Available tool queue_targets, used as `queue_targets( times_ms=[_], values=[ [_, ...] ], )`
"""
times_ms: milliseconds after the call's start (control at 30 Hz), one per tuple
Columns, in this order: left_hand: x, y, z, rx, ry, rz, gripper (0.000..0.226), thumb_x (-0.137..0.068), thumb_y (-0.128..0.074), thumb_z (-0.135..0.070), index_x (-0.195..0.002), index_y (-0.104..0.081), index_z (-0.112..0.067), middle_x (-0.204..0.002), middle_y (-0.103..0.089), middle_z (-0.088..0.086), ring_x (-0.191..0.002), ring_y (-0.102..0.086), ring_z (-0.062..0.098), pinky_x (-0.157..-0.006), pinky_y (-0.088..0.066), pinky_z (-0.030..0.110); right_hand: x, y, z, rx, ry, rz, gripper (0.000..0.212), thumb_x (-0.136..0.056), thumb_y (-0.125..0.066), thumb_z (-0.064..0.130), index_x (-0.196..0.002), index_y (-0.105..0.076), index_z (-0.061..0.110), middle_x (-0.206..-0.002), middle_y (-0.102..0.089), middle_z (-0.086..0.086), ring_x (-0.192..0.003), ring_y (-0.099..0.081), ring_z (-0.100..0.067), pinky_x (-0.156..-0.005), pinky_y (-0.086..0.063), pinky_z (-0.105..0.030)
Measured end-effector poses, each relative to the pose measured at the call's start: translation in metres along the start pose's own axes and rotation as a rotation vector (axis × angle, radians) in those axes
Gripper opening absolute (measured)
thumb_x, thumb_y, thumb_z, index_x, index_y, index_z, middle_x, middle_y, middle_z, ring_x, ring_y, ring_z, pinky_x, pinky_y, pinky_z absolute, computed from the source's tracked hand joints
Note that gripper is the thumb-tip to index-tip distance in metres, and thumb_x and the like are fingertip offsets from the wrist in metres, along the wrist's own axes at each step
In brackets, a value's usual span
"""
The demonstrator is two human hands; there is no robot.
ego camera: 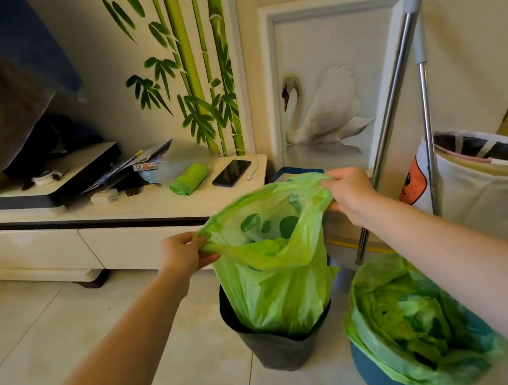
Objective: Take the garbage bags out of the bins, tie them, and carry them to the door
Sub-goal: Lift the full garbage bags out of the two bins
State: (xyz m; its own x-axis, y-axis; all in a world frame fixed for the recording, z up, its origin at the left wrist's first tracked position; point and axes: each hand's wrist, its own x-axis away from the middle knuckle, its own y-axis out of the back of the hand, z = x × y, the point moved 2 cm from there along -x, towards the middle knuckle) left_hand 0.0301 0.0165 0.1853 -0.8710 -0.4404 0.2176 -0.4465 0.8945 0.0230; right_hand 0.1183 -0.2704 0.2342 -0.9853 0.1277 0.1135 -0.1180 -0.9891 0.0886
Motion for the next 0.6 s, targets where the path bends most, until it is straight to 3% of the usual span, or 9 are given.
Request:
queue_targets(
  times_ms=[67, 133, 333, 500, 600],
  values=[
    [0.005, 0.001, -0.016, 0.015, -0.053, -0.018, 0.018, -0.091, -0.057, -0.001, -0.078, -0.066, -0.007, -0.077, -0.067, 0.014, -0.06, -0.067, 0.021, -0.049, -0.057, 0.021, 0.001, 0.002, 0.017, -0.021, 0.05, -0.027, 0.015, -0.091, -0.055, 0.004, -0.089, -0.068, 0.013, -0.1, -0.069, -0.017, -0.086, -0.069, -0.03, -0.075, -0.059, -0.043],
    [0.01, 0.003, -0.032, 0.038, -0.109, -0.043, 0.015, -0.092, -0.057, -0.003, -0.083, -0.067, -0.007, -0.079, -0.068, 0.013, -0.06, -0.068, 0.02, -0.05, -0.057, 0.02, 0.004, 0.005, 0.035, -0.036, 0.099, -0.044, 0.014, -0.09, -0.057, 0.005, -0.096, -0.07, 0.009, -0.101, -0.07, -0.017, -0.089, -0.069, -0.031, -0.078, -0.059, -0.045],
    [0.032, 0.006, -0.086, 0.061, -0.32, -0.07, 0.016, -0.093, -0.057, -0.007, -0.083, -0.07, -0.01, -0.075, -0.069, 0.006, -0.054, -0.069, 0.009, -0.054, -0.056, 0.017, 0.028, 0.017, 0.096, -0.078, 0.233, -0.058, 0.019, -0.086, -0.063, 0.006, -0.104, -0.068, 0.005, -0.091, -0.071, -0.011, -0.084, -0.07, -0.027, -0.076, -0.059, -0.043],
    [0.065, 0.006, -0.129, 0.057, -0.474, -0.097, 0.018, -0.092, -0.058, -0.008, -0.081, -0.071, -0.014, -0.079, -0.07, 0.007, -0.067, -0.07, 0.015, -0.057, -0.058, 0.02, 0.061, 0.036, 0.138, -0.086, 0.344, -0.084, 0.007, -0.077, -0.073, 0.014, -0.078, -0.07, 0.019, -0.085, -0.072, -0.012, -0.08, -0.071, -0.03, -0.07, -0.059, -0.042],
    [0.089, 0.007, -0.148, 0.037, -0.552, -0.137, 0.013, -0.091, -0.059, -0.009, -0.086, -0.071, -0.012, -0.08, -0.07, 0.009, -0.068, -0.07, 0.017, -0.06, -0.059, 0.022, 0.083, 0.049, 0.155, -0.077, 0.369, -0.092, 0.014, -0.076, -0.074, 0.016, -0.089, -0.071, 0.015, -0.088, -0.073, -0.013, -0.08, -0.071, -0.033, -0.071, -0.059, -0.047]
  ],
)
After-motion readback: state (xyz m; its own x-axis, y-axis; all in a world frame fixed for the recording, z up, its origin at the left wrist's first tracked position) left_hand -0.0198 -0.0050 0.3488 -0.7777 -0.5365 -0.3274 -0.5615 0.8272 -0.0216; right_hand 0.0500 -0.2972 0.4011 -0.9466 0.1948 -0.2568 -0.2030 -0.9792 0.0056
